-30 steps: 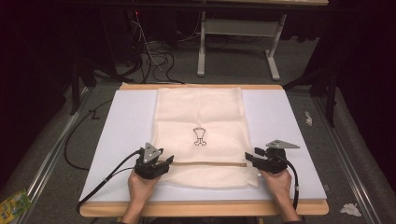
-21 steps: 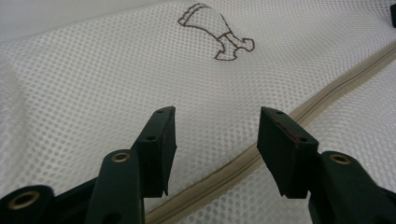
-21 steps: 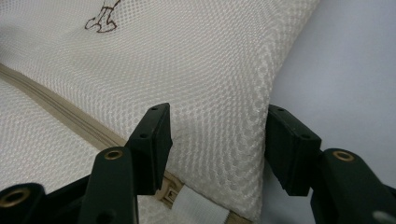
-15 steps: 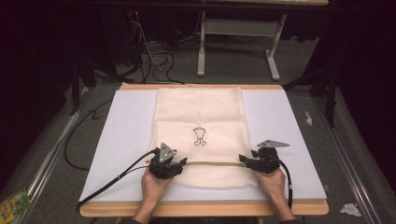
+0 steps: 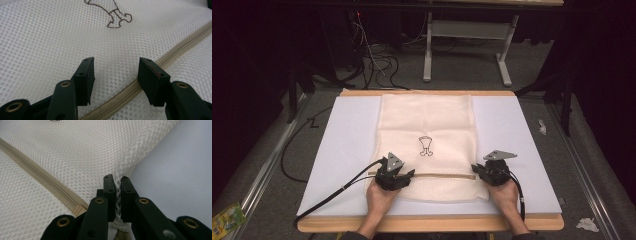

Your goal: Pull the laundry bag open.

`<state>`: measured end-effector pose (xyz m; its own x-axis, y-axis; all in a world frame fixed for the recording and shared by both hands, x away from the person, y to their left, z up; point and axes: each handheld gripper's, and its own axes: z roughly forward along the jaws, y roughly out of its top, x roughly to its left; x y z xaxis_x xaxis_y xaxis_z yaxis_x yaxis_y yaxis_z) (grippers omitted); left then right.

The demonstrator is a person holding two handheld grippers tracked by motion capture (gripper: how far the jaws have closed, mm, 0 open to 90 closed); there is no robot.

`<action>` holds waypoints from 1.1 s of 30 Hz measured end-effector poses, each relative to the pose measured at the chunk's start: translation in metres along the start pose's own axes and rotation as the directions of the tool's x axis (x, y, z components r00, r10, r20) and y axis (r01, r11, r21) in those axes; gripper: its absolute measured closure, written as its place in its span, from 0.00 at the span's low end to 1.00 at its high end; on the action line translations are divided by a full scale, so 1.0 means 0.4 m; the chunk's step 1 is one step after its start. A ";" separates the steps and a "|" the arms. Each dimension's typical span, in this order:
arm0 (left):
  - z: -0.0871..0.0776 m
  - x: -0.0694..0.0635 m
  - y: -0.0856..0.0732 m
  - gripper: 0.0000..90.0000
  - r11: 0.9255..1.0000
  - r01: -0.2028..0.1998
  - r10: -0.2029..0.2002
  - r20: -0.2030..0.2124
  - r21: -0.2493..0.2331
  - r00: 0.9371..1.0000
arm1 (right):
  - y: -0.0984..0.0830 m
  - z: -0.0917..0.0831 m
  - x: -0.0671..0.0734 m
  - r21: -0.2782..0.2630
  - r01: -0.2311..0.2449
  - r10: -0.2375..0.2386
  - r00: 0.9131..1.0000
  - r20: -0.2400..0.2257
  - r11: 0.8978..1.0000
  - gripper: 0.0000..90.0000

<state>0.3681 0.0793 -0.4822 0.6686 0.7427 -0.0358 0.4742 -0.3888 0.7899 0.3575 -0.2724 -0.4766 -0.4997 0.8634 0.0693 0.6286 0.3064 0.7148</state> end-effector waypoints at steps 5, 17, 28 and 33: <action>-0.002 -0.001 0.005 0.53 1.000 -0.009 0.009 0.011 0.000 1.000 | 0.000 -0.008 -0.010 -0.023 -0.017 0.016 0.999 -0.032 1.000 0.97; 0.009 -0.054 0.048 0.53 0.998 -0.060 0.060 0.074 -0.001 0.995 | 0.015 -0.037 -0.016 -0.071 -0.009 0.004 0.997 -0.071 0.997 0.98; 0.033 -0.100 0.087 0.54 0.997 -0.079 0.077 0.145 0.008 0.986 | 0.020 -0.048 -0.020 -0.091 -0.020 0.012 0.996 -0.093 0.996 0.98; 0.042 -0.120 0.099 0.54 0.996 -0.086 0.084 0.170 0.003 0.982 | 0.021 -0.051 -0.019 -0.089 -0.025 0.016 0.995 -0.098 0.996 0.98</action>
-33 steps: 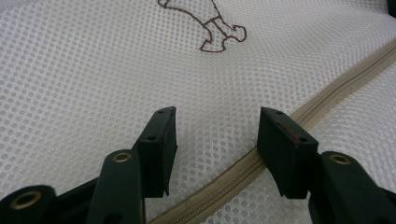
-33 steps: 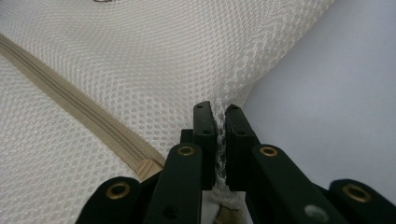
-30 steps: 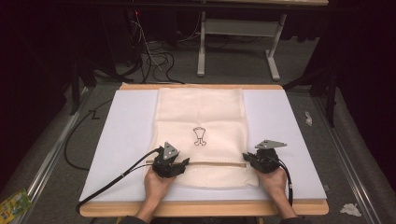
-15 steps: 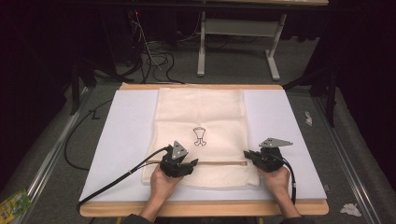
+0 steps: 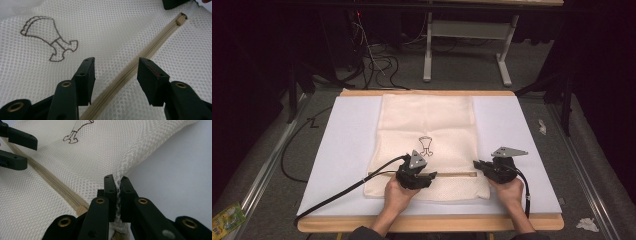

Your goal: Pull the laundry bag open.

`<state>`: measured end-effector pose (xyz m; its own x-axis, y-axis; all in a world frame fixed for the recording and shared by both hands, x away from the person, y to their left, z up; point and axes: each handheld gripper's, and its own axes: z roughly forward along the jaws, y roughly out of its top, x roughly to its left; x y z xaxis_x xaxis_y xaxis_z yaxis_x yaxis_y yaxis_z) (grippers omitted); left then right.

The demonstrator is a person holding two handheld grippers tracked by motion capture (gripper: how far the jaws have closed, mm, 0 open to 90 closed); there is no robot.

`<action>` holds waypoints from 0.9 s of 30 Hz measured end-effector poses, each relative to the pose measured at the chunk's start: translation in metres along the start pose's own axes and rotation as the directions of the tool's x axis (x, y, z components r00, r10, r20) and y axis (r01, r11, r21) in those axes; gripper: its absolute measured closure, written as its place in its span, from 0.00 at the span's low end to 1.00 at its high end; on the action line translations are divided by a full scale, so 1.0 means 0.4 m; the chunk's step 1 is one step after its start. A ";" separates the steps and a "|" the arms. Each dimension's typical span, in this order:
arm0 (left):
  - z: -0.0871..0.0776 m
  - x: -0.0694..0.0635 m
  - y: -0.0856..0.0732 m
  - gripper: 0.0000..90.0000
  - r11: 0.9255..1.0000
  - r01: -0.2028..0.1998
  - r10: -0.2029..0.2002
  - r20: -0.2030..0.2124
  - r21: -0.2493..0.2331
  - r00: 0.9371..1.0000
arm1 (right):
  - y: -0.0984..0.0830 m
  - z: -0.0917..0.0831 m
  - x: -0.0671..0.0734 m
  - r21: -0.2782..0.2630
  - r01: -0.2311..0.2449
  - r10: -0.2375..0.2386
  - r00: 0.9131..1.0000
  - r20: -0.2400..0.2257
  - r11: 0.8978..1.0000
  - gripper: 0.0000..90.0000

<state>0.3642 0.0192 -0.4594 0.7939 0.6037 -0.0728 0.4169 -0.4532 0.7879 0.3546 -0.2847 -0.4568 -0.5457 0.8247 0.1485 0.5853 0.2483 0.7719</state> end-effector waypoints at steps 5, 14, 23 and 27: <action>0.003 0.005 0.003 0.54 1.000 0.023 -0.023 0.009 -0.006 1.000 | 0.001 0.001 -0.002 -0.005 0.003 -0.003 1.000 -0.003 1.000 0.98; 0.020 -0.038 0.025 0.55 0.999 -0.048 0.048 0.001 0.010 0.999 | 0.007 -0.004 0.001 -0.007 0.005 -0.005 1.000 -0.006 1.000 0.98; 0.039 -0.064 0.046 0.59 0.999 -0.052 0.052 0.053 0.007 0.997 | 0.014 -0.011 0.002 -0.017 0.003 -0.003 1.000 -0.009 1.000 0.98; 0.052 -0.089 0.060 0.62 0.997 -0.078 0.077 0.077 0.010 0.994 | 0.016 -0.011 0.001 -0.019 0.005 -0.006 1.000 -0.011 1.000 0.98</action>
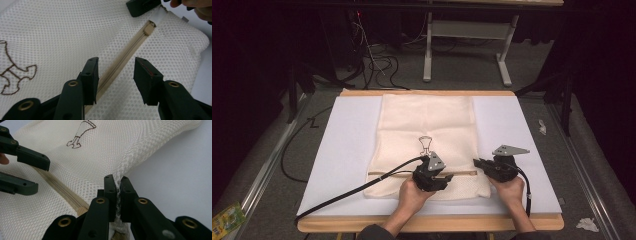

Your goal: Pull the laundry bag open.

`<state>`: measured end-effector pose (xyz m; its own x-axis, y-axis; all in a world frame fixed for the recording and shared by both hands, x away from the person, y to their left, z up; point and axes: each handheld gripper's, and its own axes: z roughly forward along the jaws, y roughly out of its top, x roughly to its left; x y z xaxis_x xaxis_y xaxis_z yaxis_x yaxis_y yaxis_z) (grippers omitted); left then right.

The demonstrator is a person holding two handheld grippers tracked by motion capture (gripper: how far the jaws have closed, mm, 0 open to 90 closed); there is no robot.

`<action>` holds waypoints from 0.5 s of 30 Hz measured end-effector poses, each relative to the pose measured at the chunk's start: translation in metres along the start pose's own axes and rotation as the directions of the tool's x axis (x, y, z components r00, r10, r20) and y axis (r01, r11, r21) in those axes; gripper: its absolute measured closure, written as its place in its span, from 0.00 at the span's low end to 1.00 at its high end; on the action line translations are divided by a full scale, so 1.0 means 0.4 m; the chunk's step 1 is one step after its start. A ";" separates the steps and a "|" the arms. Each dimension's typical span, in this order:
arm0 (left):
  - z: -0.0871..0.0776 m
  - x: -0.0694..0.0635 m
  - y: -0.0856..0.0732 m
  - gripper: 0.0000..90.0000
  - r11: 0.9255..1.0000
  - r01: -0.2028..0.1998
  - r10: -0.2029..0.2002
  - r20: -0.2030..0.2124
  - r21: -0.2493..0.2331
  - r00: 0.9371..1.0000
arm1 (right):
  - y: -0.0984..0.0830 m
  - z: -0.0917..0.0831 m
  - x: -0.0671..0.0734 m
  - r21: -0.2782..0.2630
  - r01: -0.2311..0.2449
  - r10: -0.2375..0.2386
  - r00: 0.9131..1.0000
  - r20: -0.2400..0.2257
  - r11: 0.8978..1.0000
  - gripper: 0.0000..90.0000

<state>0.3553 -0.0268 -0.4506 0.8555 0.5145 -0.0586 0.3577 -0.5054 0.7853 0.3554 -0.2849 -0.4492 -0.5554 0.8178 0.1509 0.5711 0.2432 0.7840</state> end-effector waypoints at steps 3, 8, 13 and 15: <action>0.005 -0.002 0.004 0.64 1.000 0.022 -0.021 0.029 -0.022 0.999 | 0.002 -0.002 0.000 -0.002 0.004 -0.004 1.000 -0.001 1.000 0.98; 0.012 -0.001 0.002 0.66 0.999 0.039 -0.038 0.057 -0.016 0.998 | 0.003 -0.002 0.001 -0.001 0.002 -0.002 1.000 -0.002 1.000 0.98; 0.013 -0.003 0.008 0.68 0.999 0.036 -0.034 0.063 -0.019 0.997 | 0.004 0.000 0.002 0.000 0.001 -0.001 1.000 -0.002 1.000 0.98; 0.019 -0.011 0.015 0.69 1.000 0.017 -0.016 0.073 -0.011 0.997 | 0.005 -0.002 0.003 -0.001 0.006 -0.006 1.000 -0.001 1.000 0.98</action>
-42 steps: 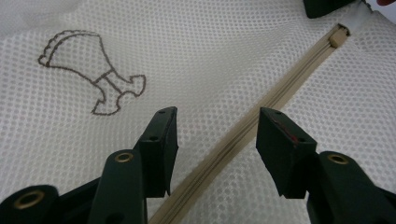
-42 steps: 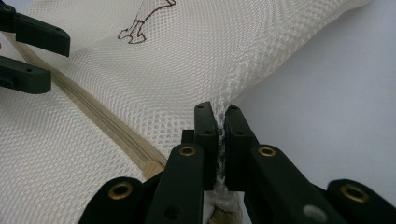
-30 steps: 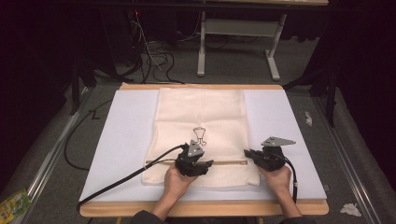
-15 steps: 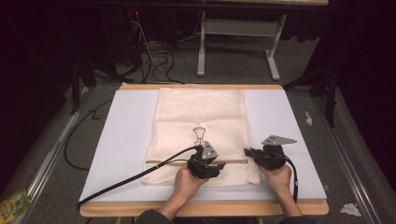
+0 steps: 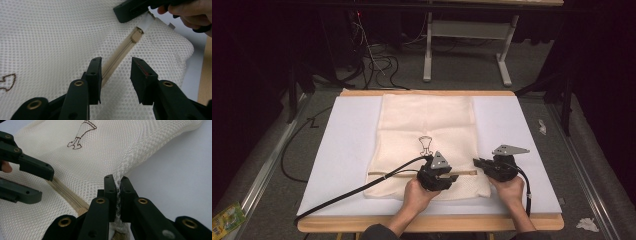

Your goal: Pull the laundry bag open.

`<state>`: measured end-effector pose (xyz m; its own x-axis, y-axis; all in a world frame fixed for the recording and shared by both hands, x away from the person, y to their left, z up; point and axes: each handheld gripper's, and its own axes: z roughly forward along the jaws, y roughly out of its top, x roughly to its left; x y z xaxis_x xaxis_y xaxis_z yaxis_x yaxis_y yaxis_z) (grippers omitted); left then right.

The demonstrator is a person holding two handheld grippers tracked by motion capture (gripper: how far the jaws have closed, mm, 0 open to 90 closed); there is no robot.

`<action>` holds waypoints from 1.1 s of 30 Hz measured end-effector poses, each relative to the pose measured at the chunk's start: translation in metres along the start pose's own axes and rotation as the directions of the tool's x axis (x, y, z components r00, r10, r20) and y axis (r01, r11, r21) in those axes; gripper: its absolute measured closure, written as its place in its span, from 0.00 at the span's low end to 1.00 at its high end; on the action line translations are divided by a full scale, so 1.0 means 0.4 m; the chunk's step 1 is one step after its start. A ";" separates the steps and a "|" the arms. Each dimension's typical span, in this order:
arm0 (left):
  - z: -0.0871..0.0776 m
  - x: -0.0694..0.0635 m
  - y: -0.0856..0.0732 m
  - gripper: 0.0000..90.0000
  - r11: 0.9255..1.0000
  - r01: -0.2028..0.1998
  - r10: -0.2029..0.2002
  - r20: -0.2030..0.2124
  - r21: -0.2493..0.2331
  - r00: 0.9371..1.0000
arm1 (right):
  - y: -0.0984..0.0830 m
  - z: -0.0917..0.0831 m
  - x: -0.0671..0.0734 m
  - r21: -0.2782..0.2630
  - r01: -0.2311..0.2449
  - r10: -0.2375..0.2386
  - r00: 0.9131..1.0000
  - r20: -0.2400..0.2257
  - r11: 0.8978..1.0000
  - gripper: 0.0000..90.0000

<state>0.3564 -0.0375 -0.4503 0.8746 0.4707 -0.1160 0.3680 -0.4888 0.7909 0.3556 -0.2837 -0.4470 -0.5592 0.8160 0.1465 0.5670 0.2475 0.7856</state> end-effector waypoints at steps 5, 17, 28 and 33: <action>0.024 -0.014 0.016 0.69 1.000 0.000 0.000 0.024 0.002 1.000 | 0.006 -0.006 0.005 -0.004 0.003 -0.003 1.000 -0.001 1.000 0.98; 0.062 -0.037 0.051 0.70 1.000 -0.015 0.014 0.065 0.006 0.998 | 0.006 -0.008 0.007 -0.013 0.003 -0.003 1.000 -0.005 1.000 0.98; 0.096 -0.035 0.039 0.69 1.000 0.007 -0.008 0.071 0.018 0.997 | 0.007 -0.007 0.013 -0.019 0.004 -0.004 1.000 -0.012 1.000 0.98; 0.102 -0.034 0.037 0.69 1.000 0.012 -0.012 0.087 -0.001 0.996 | 0.008 -0.005 0.014 -0.023 0.010 -0.010 1.000 -0.018 1.000 0.98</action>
<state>0.3627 -0.0811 -0.4614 0.8942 0.4110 -0.1775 0.3785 -0.4824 0.7899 0.3530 -0.2795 -0.4426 -0.5755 0.8041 0.1492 0.5474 0.2432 0.8007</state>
